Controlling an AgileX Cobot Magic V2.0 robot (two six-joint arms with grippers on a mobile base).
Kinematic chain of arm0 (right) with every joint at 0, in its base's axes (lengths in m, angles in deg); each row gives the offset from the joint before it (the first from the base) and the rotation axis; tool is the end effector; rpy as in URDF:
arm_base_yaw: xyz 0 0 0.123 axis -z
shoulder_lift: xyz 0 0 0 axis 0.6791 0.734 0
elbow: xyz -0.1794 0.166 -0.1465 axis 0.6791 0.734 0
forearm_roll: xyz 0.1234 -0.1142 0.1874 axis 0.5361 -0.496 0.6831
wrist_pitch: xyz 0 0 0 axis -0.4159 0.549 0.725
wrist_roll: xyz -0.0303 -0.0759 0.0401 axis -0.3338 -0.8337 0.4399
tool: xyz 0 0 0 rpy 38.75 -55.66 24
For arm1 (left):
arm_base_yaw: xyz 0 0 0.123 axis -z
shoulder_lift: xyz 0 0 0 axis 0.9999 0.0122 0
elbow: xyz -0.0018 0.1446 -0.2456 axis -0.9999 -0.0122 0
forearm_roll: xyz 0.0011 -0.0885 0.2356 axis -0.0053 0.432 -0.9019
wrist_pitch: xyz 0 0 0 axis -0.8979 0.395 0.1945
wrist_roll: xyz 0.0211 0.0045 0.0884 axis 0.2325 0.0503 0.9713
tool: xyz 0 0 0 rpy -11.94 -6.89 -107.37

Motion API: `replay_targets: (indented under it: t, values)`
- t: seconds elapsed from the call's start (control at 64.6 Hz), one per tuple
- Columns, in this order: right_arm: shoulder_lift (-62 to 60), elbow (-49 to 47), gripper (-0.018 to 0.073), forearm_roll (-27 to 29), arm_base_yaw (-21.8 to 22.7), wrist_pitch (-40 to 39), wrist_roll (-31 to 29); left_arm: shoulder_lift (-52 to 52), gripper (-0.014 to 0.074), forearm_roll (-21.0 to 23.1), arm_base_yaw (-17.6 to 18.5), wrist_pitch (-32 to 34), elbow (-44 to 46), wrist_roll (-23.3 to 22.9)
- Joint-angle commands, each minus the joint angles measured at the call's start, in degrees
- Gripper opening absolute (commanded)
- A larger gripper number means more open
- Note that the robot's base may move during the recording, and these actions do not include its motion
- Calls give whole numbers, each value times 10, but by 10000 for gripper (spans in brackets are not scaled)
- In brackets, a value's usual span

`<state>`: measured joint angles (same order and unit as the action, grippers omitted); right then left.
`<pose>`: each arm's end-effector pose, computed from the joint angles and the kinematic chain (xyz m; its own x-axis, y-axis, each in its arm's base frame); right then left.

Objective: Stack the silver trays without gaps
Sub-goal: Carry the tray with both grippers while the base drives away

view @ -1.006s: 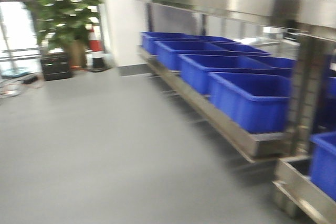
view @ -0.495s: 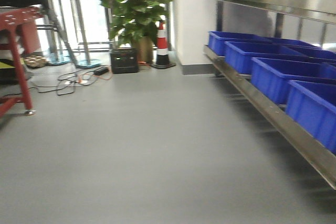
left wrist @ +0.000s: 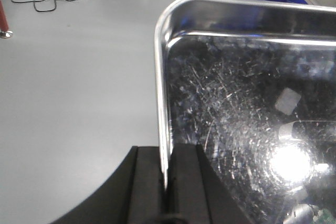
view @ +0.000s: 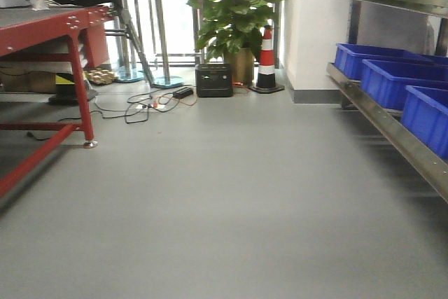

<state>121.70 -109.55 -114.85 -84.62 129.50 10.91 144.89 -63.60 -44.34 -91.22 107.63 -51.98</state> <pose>0.2313 0.1460 0.5072 -0.5391 0.1101 -0.8350 -0.0102 0.9905 0.1373 0.2169 -0.1498 0.5055 -0.4119 -0.1293 -0.9020 0.1030 0.9769 -0.1871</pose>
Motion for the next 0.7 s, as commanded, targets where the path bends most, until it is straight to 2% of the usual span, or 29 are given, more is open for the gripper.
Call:
replay_targets:
  t: [0.0,0.681]
  values:
    - [-7,-6,-1,-15,0,-19,-2,-3,-16,-11,5,15,6,0]
    - [-7,-6,-1,-15,0,-19,-2,-3,-16,-11,5,15,6,0]
